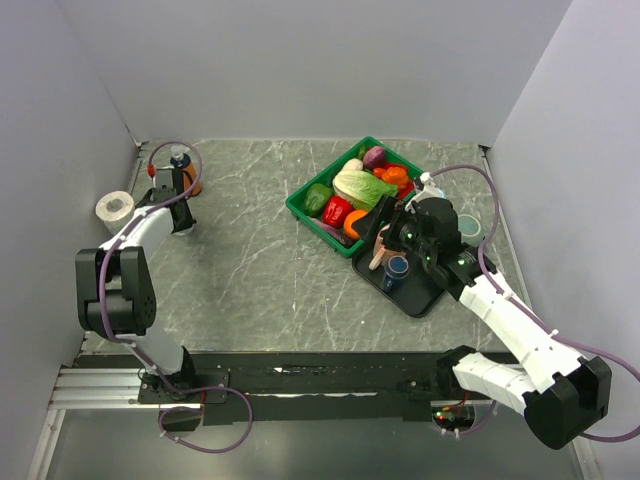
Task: Turn the mug right side up
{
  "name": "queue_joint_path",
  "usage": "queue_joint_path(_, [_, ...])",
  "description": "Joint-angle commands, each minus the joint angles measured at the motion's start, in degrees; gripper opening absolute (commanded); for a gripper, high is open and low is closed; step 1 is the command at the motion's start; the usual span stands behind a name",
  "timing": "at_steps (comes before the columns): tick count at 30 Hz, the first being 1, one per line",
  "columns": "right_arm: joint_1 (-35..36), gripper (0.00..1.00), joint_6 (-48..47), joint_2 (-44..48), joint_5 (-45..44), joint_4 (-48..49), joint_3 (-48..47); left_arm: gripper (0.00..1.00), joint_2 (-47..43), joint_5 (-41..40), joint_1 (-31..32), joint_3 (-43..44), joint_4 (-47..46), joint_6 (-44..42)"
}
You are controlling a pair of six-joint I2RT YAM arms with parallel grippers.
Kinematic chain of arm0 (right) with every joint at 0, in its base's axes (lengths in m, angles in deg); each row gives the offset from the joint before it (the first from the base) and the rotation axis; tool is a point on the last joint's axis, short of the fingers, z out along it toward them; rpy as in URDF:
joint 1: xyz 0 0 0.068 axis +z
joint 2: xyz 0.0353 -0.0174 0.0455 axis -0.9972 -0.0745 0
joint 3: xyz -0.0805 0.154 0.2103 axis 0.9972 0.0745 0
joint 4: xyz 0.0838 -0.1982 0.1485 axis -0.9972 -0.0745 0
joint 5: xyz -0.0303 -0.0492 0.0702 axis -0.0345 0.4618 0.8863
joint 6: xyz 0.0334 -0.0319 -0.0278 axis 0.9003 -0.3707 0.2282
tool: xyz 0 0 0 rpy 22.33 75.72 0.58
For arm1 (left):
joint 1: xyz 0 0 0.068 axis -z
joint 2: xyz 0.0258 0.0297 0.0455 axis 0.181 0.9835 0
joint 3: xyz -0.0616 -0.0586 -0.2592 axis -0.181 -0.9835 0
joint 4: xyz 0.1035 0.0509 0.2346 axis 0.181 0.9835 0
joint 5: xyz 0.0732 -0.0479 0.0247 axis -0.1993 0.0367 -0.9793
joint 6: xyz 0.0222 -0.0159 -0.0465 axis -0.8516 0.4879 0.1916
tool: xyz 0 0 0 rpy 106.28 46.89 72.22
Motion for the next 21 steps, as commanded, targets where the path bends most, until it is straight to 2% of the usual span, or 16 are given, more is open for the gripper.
queue_joint_path(1, [-1.01,1.00,-0.58,1.04,0.39,1.29,-0.47,0.33,0.62,-0.69,-0.27,2.57,2.73,-0.05])
queue_joint_path(2, [-1.01,1.00,-0.75,1.04,0.39,1.29,-0.47,0.40,0.53,-0.95,-0.18,2.65,3.08,0.12])
queue_joint_path(3, [-1.19,1.00,-0.67,1.04,0.48,1.21,-0.47,0.53,0.36,-1.48,-0.18,2.65,3.43,0.30])
queue_joint_path(4, [-1.28,1.00,-0.67,0.96,0.74,1.21,-0.56,0.61,0.36,-1.57,-0.18,3.00,3.70,0.56])
queue_joint_path(6, [-1.36,1.00,-0.67,0.78,0.83,1.03,-0.74,0.74,0.27,-1.92,-0.18,3.44,4.84,0.83])
queue_joint_path(9, [-1.45,0.99,-0.67,0.61,0.66,0.42,-1.00,0.89,-1.13,-1.75,-0.27,3.71,5.37,1.35])
queue_joint_path(12, [-1.45,1.00,-0.84,0.43,-0.66,-0.99,-1.53,0.99,-4.72,1.32,-0.18,3.27,5.72,2.93])
queue_joint_path(19, [-2.07,1.00,-3.65,-0.36,-6.89,-6.87,-3.72,0.96,-17.21,9.58,-0.18,1.60,10.10,7.76])
queue_joint_path(21, [-2.24,1.00,-4.79,-1.41,-9.43,-9.59,-5.47,0.96,-22.39,14.40,-0.09,0.99,10.20,10.13])
